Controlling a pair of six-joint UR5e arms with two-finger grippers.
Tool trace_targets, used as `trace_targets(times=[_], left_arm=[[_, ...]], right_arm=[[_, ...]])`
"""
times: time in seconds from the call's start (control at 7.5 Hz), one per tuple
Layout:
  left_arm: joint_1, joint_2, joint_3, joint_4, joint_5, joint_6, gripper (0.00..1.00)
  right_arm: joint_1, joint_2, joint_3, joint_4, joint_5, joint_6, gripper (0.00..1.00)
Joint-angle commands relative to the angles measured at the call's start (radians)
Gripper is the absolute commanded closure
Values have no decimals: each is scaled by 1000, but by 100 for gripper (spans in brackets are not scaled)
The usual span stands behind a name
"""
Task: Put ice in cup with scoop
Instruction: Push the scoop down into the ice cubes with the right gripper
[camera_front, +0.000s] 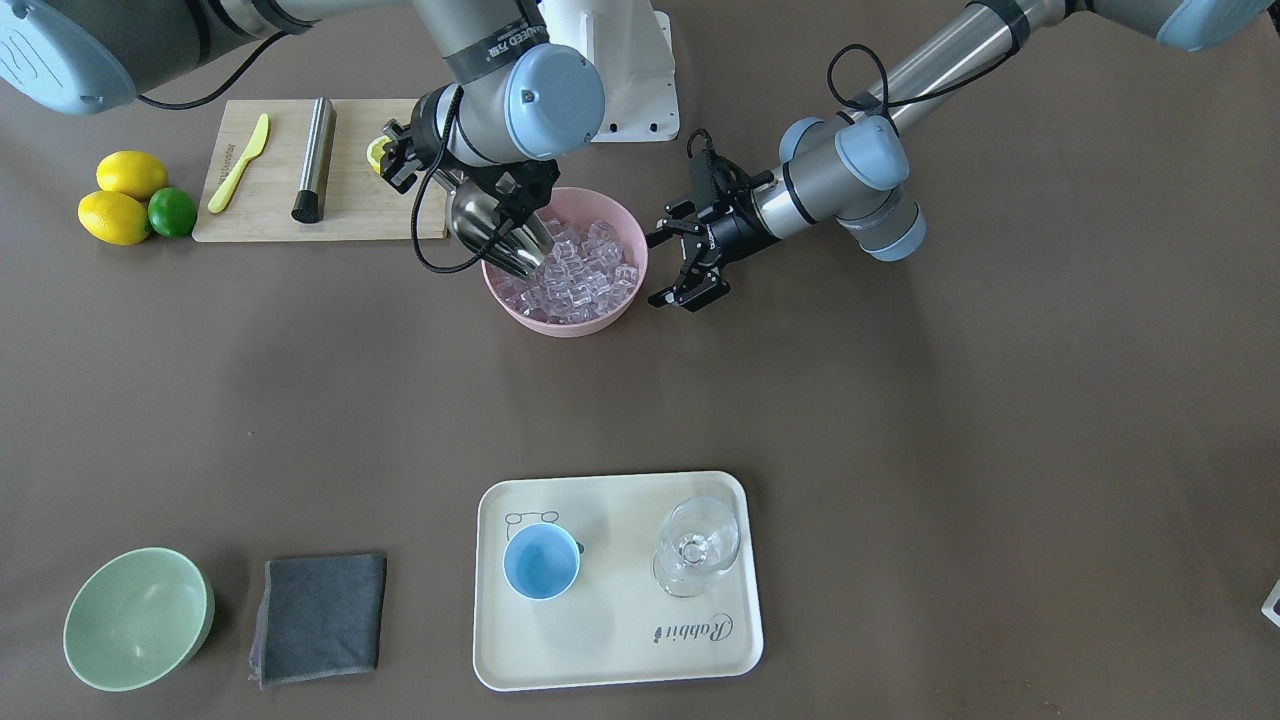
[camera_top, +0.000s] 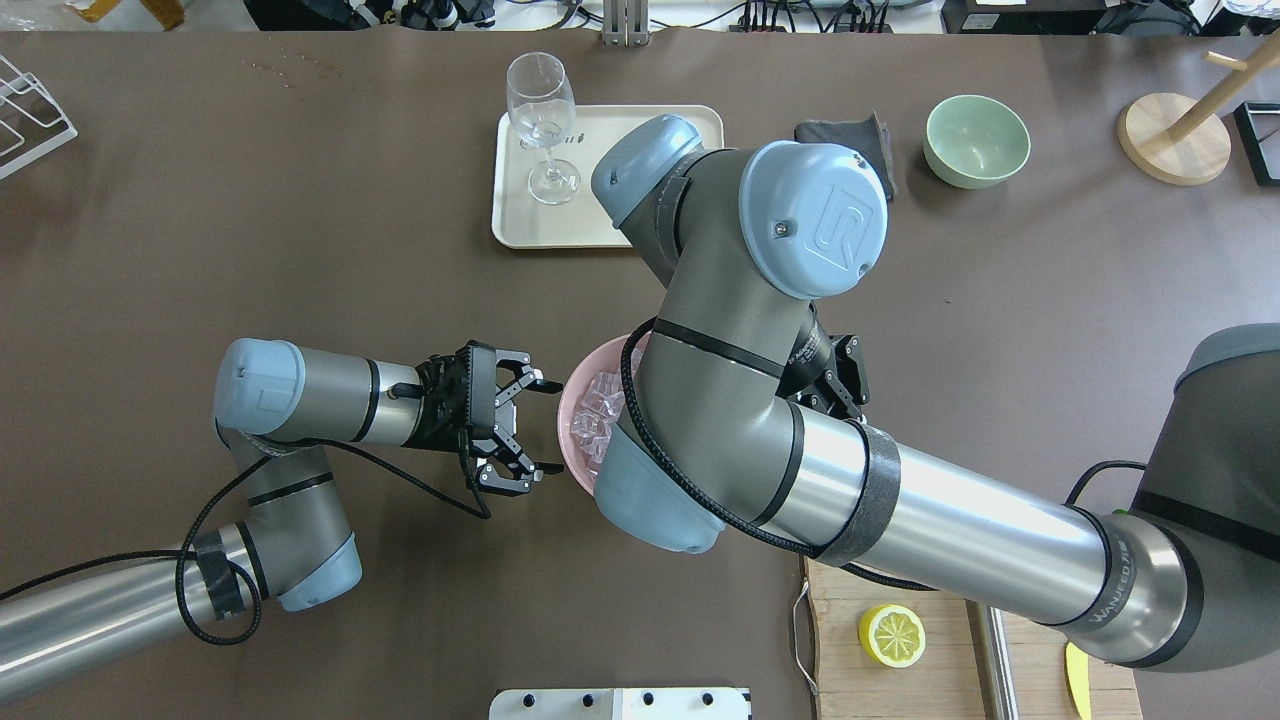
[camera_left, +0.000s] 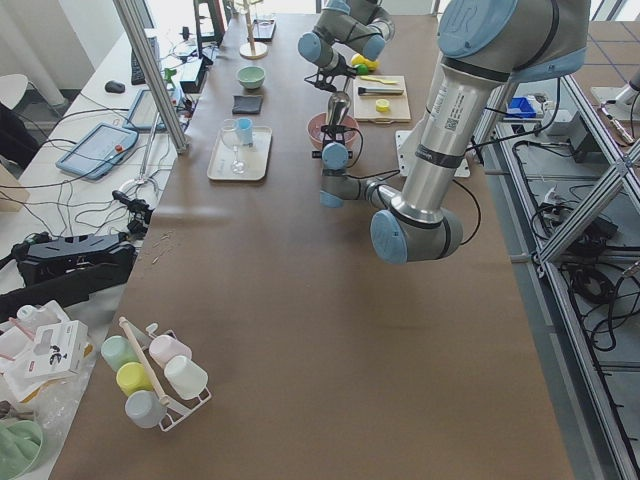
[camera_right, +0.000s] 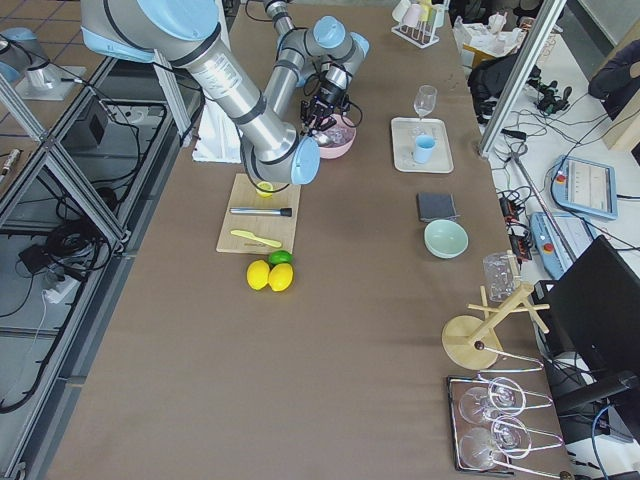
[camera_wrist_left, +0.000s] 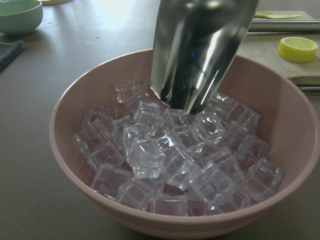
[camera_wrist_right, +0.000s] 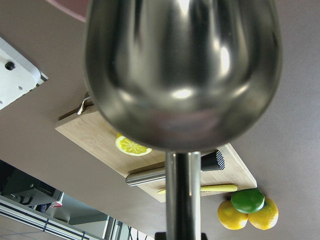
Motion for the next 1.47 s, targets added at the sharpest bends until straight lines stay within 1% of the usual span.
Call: trace_targets(times=[0.0, 0.27, 0.67, 0.93, 1.33], left_arm=[[0, 0, 0, 0, 0, 0, 4], [0, -1, -1, 0, 2, -2, 4], [0, -1, 0, 0, 6, -2, 4], [0, -1, -1, 0, 6, -2, 4], [0, -1, -1, -5, 6, -2, 4]], right_arm=[[-4, 21, -43, 6, 2, 0, 100], [-10, 22, -51, 8, 5, 2, 100], [-10, 38, -105, 81, 7, 20, 100], [-11, 36, -99, 100, 7, 25, 100], [-14, 34, -85, 176, -7, 40, 100]])
